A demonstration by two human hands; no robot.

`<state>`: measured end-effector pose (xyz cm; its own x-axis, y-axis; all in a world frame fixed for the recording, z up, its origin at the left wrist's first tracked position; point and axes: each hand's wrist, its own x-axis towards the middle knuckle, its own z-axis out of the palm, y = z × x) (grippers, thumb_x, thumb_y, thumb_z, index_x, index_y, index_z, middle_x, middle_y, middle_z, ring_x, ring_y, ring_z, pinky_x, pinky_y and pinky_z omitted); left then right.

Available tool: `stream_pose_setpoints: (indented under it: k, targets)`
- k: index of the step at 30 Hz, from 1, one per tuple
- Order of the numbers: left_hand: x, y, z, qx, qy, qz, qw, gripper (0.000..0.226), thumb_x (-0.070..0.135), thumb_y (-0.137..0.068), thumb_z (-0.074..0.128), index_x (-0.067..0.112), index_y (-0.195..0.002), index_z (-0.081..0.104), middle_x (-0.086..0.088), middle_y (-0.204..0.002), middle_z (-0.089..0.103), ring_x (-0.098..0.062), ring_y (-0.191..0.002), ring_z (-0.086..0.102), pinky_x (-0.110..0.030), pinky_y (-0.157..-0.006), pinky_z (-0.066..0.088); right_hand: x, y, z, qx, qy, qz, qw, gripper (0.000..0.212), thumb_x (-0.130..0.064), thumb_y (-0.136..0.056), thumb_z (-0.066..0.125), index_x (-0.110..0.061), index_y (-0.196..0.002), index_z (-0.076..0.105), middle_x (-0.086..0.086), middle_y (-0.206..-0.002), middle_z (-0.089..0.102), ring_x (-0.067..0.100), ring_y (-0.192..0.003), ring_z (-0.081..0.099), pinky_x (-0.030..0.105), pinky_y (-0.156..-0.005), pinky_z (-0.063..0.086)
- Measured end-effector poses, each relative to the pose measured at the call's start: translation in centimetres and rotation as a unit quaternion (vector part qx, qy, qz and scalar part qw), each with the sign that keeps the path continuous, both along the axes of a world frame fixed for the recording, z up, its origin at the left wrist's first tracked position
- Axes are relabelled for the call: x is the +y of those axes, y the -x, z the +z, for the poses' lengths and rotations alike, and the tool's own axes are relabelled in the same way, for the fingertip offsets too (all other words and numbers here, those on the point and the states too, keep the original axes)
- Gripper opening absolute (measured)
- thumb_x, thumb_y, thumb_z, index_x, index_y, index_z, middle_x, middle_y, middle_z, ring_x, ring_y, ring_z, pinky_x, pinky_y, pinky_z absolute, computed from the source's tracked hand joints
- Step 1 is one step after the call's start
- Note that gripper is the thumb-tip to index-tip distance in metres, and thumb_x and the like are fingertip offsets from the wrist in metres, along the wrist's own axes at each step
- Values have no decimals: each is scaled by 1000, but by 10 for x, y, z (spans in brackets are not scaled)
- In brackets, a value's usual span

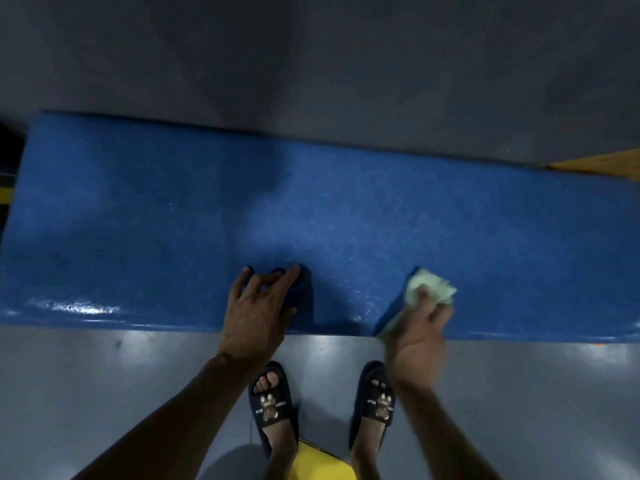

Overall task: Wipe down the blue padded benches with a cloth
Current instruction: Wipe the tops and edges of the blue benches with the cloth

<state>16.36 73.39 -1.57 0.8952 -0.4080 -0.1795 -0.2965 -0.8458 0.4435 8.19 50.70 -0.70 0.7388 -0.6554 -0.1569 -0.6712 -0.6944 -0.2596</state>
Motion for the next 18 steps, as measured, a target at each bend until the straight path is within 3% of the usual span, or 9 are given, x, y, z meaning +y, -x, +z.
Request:
stream_pose_setpoints:
  k: [3, 5, 8, 10, 12, 15, 18]
  targets:
    - [0, -1, -2, -6, -8, 0, 1000, 71, 28, -80, 78, 24, -144, 48, -8, -125, 66, -28, -119, 56, -48, -117, 24, 92, 6, -6, 2, -49, 141, 989, 60, -6, -85, 55, -15, -142, 38, 22, -134, 44, 22, -73, 65, 29, -59, 57]
    - [0, -2, -3, -6, -12, -1, 1000, 69, 31, -82, 75, 25, -145, 47, -7, -125, 66, -27, -120, 55, -47, -117, 23, 113, 4, -4, 22, -87, 208, 974, 64, -8, -80, 64, -17, -139, 42, 19, -129, 50, 20, -69, 66, 29, -57, 57]
    - [0, -3, -4, -8, -11, -4, 1000, 69, 34, -82, 75, 25, -145, 47, -6, -125, 66, -25, -122, 53, -49, -117, 26, 78, -3, 8, 23, -68, 317, 946, 59, -13, -78, 66, -23, -133, 47, 8, -117, 56, 21, -75, 65, 30, -61, 56]
    - [-1, -4, -4, -21, -6, -5, 1000, 72, 30, -76, 81, 23, -142, 51, -6, -119, 69, -25, -119, 55, -45, -115, 23, 27, -3, 14, 35, -18, 364, 931, 61, -16, -76, 66, -28, -133, 47, 5, -115, 56, 23, -63, 62, 32, -52, 54]
    - [-1, -3, -3, -35, -8, -3, 999, 75, 27, -71, 85, 22, -139, 53, -7, -115, 71, -26, -114, 58, -44, -112, 22, -32, -4, 16, 52, 26, 300, 952, 51, -28, -83, 54, -26, -133, 45, 13, -116, 57, 32, -55, 59, 36, -47, 52]
    - [-1, -2, -5, -44, -5, 0, 999, 76, 26, -71, 85, 24, -139, 52, -6, -117, 70, -26, -112, 60, -47, -114, 28, -94, -14, 23, 51, 39, 107, 992, 47, -41, -92, 35, -20, -132, 49, 16, -127, 50, 40, -74, 63, 40, -62, 49]
    - [-1, -2, -5, -36, -7, -2, 999, 77, 26, -72, 85, 25, -140, 49, -4, -118, 69, -26, -111, 59, -53, -112, 37, -83, -33, 20, 85, 53, 20, 995, 36, -24, -94, 48, -15, -129, 48, 13, -134, 43, 42, -82, 61, 42, -67, 45]
